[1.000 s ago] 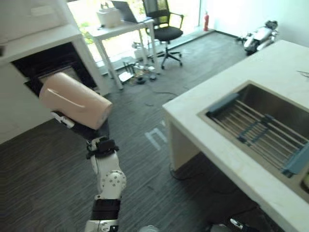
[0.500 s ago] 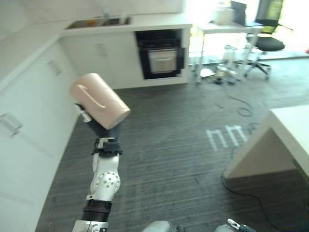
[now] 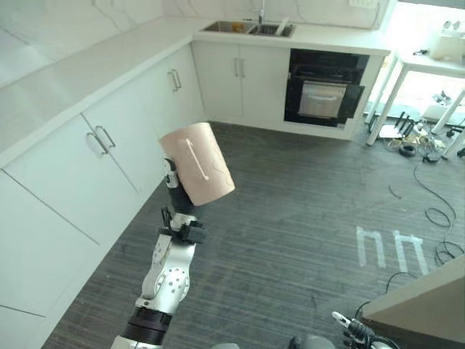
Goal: Place the dishes in the dishwasher.
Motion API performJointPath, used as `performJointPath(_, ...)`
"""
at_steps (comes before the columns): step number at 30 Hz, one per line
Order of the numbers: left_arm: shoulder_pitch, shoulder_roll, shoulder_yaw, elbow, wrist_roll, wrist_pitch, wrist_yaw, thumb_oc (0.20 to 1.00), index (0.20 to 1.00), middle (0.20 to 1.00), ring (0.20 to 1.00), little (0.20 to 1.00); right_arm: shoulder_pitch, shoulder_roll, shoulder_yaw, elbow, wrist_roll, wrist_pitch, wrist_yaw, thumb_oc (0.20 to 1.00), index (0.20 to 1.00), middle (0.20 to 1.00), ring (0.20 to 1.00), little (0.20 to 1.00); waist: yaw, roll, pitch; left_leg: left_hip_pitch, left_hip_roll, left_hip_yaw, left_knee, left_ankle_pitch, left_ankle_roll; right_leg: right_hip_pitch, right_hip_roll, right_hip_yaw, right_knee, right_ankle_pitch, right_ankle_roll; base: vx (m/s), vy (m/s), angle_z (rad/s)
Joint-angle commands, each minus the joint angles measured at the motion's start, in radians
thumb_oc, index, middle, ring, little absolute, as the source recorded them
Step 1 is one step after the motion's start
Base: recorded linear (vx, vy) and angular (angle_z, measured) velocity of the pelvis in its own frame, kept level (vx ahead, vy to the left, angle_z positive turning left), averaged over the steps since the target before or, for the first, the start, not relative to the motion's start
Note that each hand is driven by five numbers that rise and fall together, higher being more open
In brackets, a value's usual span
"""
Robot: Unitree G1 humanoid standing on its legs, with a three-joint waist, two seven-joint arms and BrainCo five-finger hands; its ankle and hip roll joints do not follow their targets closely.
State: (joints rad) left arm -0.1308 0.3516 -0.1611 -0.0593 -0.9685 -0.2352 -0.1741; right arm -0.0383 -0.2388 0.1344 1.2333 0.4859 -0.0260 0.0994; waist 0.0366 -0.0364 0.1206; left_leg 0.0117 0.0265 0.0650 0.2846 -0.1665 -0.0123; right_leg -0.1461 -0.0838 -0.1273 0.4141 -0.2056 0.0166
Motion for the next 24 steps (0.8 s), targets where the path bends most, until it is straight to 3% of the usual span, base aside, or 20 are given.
performJointPath(1,-0.03,0.012,0.041,-0.108,0.085,-0.035,-0.04,0.2,0.2,0.2,0.2,0.2,-0.017,-0.051,-0.001,0.028,0.073,0.013,0.062,1.0,1.0,1.0,1.0,1.0,0.002,0.026,0.043,-0.091,-0.047,-0.051,0.015,-0.002,0.004,0.092,0.042,0.054,-0.114,0.048,0.045,0.12,0.008,0.08)
performJointPath(3,-0.034,0.017,0.038,-0.111,0.081,-0.029,-0.045,0.2,0.2,0.2,0.2,0.2,-0.015,-0.061,-0.007,0.034,0.075,0.021,0.067,1.0,1.0,1.0,1.0,1.0,-0.004,0.044,0.046,-0.163,-0.014,-0.045,0.015,0.055,-0.038,0.106,0.055,0.043,-0.114,0.032,0.041,0.05,0.07,0.01)
performJointPath(7,-0.067,0.013,0.018,-0.051,0.062,-0.064,-0.069,0.2,0.2,0.2,0.2,0.2,0.004,-0.075,-0.025,0.064,0.065,0.031,0.087,1.0,1.0,1.0,1.0,1.0,-0.041,0.067,0.012,-0.183,0.038,0.001,0.015,0.027,-0.05,0.093,0.029,0.004,-0.114,0.012,0.045,0.0,0.15,-0.13)
performJointPath(13,-0.074,0.013,0.018,-0.042,0.039,-0.022,-0.055,0.2,0.2,0.2,0.2,0.2,0.047,-0.053,-0.014,0.089,0.017,0.018,0.121,1.0,1.0,1.0,1.0,1.0,-0.046,0.06,-0.02,-0.14,0.006,-0.026,0.015,-0.022,-0.033,0.09,0.016,0.001,-0.114,0.014,0.061,0.03,0.089,-0.13)
performJointPath(14,-0.097,0.015,0.034,-0.053,0.063,-0.05,0.07,0.2,0.2,0.2,0.2,0.2,0.081,-0.058,-0.033,0.037,0.104,-0.046,0.194,1.0,1.0,1.0,1.0,1.0,-0.1,0.051,-0.002,-0.099,0.03,0.009,0.015,-0.042,-0.03,0.094,0.026,0.023,-0.114,0.014,0.05,0.03,0.042,0.14)
performJointPath(17,-0.111,0.014,0.038,-0.05,0.046,-0.032,0.082,0.2,0.2,0.2,0.2,0.2,0.074,-0.057,-0.029,0.036,0.103,-0.062,0.236,1.0,1.0,1.0,1.0,1.0,-0.104,0.059,-0.006,-0.092,0.042,0.017,0.015,-0.044,-0.034,0.107,0.027,0.014,-0.114,0.003,0.04,0.04,-0.018,-0.07)
performJointPath(18,-0.116,0.014,0.039,-0.043,0.041,-0.034,0.08,0.2,0.2,0.2,0.2,0.2,0.072,-0.057,-0.022,0.028,0.096,-0.037,0.254,1.0,1.0,1.0,1.0,1.0,-0.107,0.059,-0.003,-0.085,0.043,0.021,0.015,-0.045,-0.033,0.114,0.027,0.01,-0.114,0.0,0.036,0.05,-0.078,-0.04)
performJointPath(20,-0.124,0.012,0.041,-0.033,0.022,-0.046,0.072,0.2,0.2,0.2,0.2,0.2,0.06,-0.053,-0.002,0.016,0.086,-0.047,0.234,1.0,1.0,1.0,1.0,1.0,-0.108,0.051,0.009,-0.042,0.027,0.055,0.015,-0.05,-0.015,0.125,0.021,0.012,-0.114,-0.004,0.026,0.07,-0.072,0.08)
performJointPath(21,-0.124,0.009,0.042,-0.038,0.023,-0.04,0.069,0.2,0.2,0.2,0.2,0.2,0.051,-0.057,0.002,0.01,0.083,-0.044,0.219,1.0,1.0,1.0,1.0,1.0,-0.104,0.04,0.02,-0.021,0.011,0.076,0.015,-0.044,-0.005,0.134,0.014,0.018,-0.114,-0.005,0.02,0.11,-0.077,0.08)
performJointPath(23,-0.129,-0.003,0.04,-0.04,0.029,-0.018,0.062,0.2,0.2,0.2,0.2,0.2,0.038,-0.064,0.003,0.006,0.084,-0.029,0.191,1.0,1.0,1.0,1.0,1.0,-0.086,0.017,0.049,-0.01,-0.02,0.084,0.015,0.054,-0.014,0.166,0.008,0.037,-0.114,-0.002,0.005,0.19,-0.064,0.07)
performJointPath(24,-0.136,-0.013,0.033,-0.034,0.055,-0.005,0.055,0.2,0.2,0.2,0.2,0.2,0.016,-0.074,-0.012,0.026,0.104,-0.033,0.178,1.0,1.0,1.0,1.0,1.0,-0.081,0.035,0.07,-0.064,0.013,0.079,0.015,0.102,-0.038,0.193,0.034,0.042,-0.114,-0.003,0.004,0.25,0.092,0.26)
